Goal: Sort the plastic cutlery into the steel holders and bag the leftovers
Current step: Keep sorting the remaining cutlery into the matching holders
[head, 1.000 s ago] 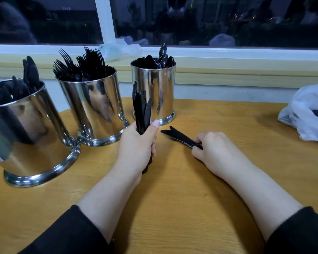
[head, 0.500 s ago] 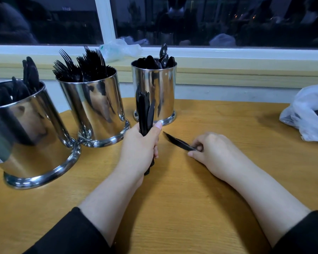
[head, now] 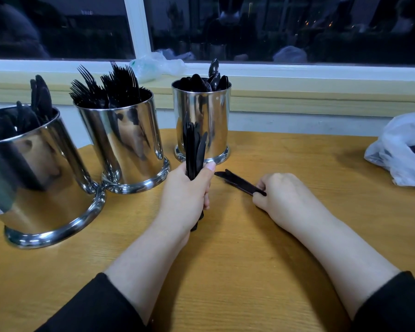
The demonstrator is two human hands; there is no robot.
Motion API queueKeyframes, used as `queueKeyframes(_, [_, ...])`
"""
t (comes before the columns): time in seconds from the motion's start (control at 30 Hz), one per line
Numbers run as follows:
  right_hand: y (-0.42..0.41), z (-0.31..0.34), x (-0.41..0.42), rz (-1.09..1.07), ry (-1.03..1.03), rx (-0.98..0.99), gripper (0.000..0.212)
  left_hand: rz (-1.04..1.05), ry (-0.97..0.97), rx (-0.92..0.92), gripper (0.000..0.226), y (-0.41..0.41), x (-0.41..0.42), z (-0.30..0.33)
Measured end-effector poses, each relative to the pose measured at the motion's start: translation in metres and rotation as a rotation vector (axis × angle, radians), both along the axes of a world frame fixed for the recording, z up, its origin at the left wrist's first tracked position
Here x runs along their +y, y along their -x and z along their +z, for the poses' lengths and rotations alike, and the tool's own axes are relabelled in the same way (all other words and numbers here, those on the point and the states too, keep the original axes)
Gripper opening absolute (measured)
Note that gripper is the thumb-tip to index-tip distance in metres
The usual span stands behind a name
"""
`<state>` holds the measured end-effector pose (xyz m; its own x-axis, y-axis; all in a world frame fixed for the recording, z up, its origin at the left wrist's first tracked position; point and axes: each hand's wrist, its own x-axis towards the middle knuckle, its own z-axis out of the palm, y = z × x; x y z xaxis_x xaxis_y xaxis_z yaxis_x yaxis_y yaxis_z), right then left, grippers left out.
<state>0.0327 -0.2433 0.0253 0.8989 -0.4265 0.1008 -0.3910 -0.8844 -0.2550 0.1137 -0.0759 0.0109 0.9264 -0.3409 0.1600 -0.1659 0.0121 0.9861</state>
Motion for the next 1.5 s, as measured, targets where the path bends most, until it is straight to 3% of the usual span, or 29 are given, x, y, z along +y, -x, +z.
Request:
queueKeyframes(0.47, [-0.008, -0.008, -0.015, -0.096, 0.034, -0.096, 0.016, -0.009, -0.01, -0.004, 0.034, 0.001, 0.0, 0.001])
queueKeyframes(0.8, [-0.009, -0.014, -0.017, -0.05, 0.054, -0.083, 0.01, -0.011, -0.014, -0.005, 0.038, 0.001, -0.002, 0.001])
queueKeyframes(1.03, [0.003, -0.002, -0.013, 0.021, -0.067, -0.218, 0.017, -0.016, -0.007, 0.015, 0.036, 0.002, -0.001, 0.002])
queueKeyframes(1.27, [0.007, 0.009, 0.017, 0.249, -0.425, -0.361, 0.025, -0.073, 0.182, 0.193, 0.018, 0.007, -0.004, 0.007])
queueKeyframes(1.5, [0.007, 0.008, 0.031, 0.335, -0.619, -0.266, 0.033, -0.196, 0.282, 0.252, 0.025, 0.007, -0.001, 0.009])
